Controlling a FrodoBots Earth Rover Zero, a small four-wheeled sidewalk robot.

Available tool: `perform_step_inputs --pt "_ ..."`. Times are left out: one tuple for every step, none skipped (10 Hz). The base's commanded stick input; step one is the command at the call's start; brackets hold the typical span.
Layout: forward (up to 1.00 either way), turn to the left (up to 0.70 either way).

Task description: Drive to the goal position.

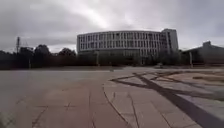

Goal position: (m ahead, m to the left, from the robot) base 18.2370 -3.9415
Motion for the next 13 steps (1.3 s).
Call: perform_step_inputs --pt "0.7 0.0" --pt "0.7 0.0" --pt "0.7 0.0" --pt "0.7 0.0" --pt "0.7 0.0" --pt "0.7 0.0" --pt "0.7 0.0" --pt "0.7 0.0" --pt "0.7 0.0" --pt "0.7 0.0" --pt "0.7 0.0" --pt "0.7 0.0" --pt "0.7 0.0"
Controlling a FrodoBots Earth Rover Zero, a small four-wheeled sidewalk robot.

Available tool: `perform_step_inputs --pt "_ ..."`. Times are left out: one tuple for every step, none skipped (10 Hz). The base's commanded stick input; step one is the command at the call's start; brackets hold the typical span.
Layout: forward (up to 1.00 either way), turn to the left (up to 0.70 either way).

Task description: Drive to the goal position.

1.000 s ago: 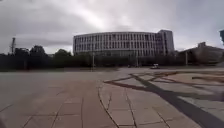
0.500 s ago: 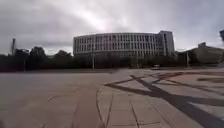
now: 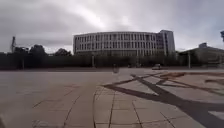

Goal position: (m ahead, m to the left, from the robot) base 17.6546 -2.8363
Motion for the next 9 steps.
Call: perform_step_inputs --pt "0.7 -0.11" --pt "0.7 -0.25" --pt "0.7 -0.22" --pt "0.7 -0.07" --pt "0.7 0.0" --pt "0.7 0.0" --pt "0.7 0.0" --pt "0.7 0.0" --pt "0.7 0.0"
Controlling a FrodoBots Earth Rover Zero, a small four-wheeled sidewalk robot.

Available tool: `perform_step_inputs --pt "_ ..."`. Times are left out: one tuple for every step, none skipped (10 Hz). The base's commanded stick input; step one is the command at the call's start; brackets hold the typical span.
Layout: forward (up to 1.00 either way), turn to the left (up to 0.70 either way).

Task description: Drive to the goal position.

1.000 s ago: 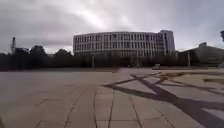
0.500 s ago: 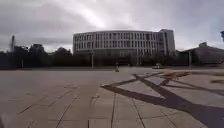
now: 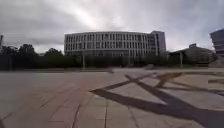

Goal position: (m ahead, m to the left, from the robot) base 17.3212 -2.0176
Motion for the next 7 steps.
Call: perform_step_inputs --pt "0.7 0.0" --pt "0.7 0.0" --pt "0.7 0.0" --pt "0.7 0.0" --pt "0.7 0.0" --pt "0.7 0.0" --pt "0.7 0.0"
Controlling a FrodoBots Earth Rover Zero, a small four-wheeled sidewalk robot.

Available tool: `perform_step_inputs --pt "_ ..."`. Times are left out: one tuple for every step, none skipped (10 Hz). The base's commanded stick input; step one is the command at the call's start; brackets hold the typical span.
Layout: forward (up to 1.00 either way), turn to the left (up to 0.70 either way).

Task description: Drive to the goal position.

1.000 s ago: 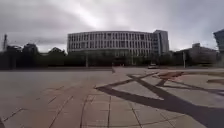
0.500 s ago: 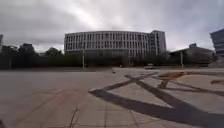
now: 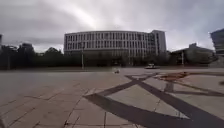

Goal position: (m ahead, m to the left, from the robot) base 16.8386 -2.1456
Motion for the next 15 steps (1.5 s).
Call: perform_step_inputs --pt "0.7 0.0" --pt "0.7 0.0" --pt "0.7 0.0" --pt "0.7 0.0" --pt "0.7 0.0" --pt "0.7 0.0" --pt "0.7 0.0" --pt "0.7 0.0" --pt "0.7 0.0" --pt "0.7 0.0" --pt "0.7 0.0" --pt "0.7 0.0" --pt "0.7 0.0" --pt "0.7 0.0" --pt "0.7 0.0"
